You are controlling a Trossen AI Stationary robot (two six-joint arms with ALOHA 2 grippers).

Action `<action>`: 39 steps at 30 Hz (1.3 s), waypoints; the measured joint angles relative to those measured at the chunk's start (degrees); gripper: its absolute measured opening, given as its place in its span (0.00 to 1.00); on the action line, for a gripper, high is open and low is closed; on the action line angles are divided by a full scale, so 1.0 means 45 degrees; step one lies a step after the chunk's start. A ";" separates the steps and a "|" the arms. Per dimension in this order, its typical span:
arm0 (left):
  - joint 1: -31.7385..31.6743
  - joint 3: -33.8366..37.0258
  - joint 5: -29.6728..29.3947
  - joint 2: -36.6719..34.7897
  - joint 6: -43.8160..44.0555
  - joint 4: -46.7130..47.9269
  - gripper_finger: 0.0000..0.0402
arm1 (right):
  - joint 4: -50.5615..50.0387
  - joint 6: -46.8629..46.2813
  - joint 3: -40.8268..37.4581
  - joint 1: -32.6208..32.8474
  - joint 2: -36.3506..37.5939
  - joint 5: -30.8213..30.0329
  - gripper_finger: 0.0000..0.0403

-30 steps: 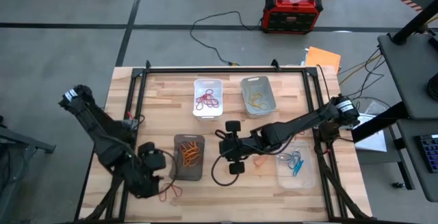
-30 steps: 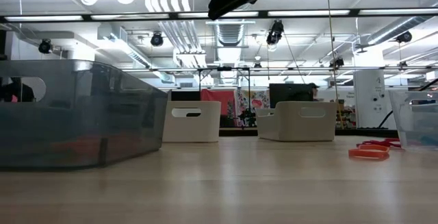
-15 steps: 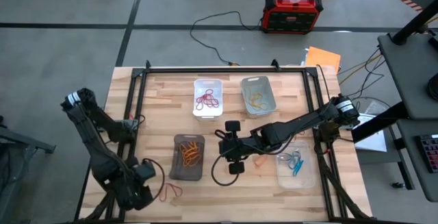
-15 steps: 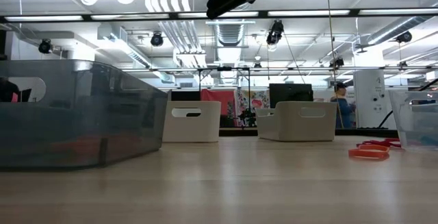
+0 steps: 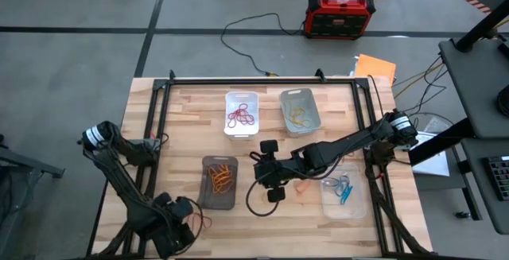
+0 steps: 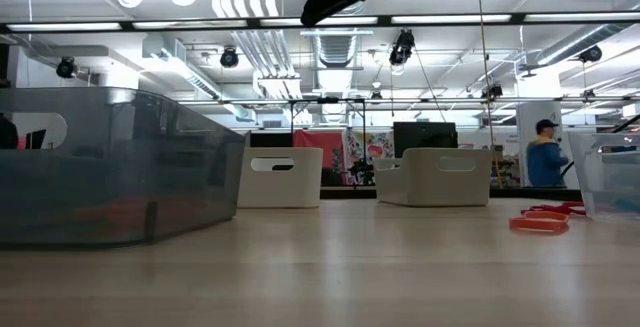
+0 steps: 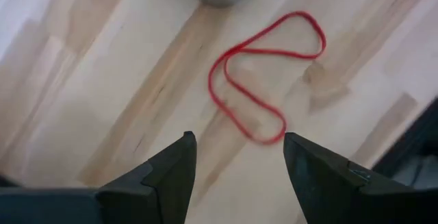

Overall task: Sort rubber bands into baskets
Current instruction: Put the red rubber band into the white bin

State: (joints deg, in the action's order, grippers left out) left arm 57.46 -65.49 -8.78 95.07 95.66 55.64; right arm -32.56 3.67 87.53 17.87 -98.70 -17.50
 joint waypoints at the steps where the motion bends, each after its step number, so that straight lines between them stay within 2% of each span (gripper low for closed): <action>1: -0.0055 0.0000 -0.0124 0.0138 0.0003 -0.0049 0.51 | 0.0000 0.0099 0.0000 0.0000 0.0000 0.0000 0.43; 4: -0.0227 0.0005 -0.0584 0.0479 -0.0006 -0.0268 0.51 | 0.0000 0.0327 0.0000 -0.0005 0.0000 0.0000 0.43; 11: -0.0328 0.0117 -0.0596 0.0806 0.0138 -0.0891 0.51 | -0.0044 0.0791 -0.0005 -0.0015 0.0000 0.0020 0.43; 20: -0.0340 0.1358 -0.0597 0.0797 0.0486 -0.2685 0.51 | -0.0049 0.1202 -0.0005 -0.0111 0.0000 0.0025 0.43; 33: -0.0354 0.2262 -0.0595 0.0792 0.0765 -0.3483 0.50 | -0.0049 0.1196 -0.0005 -0.0204 0.0000 0.0029 0.43; 39: -0.0324 0.2911 -0.0164 0.0983 0.0828 -0.4239 0.44 | -0.0049 0.1104 -0.0005 -0.0204 0.0000 0.0034 0.43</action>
State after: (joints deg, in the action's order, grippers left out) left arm 56.00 -52.39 -9.51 99.49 99.38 36.56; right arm -32.77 8.64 87.50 16.95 -98.70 -17.34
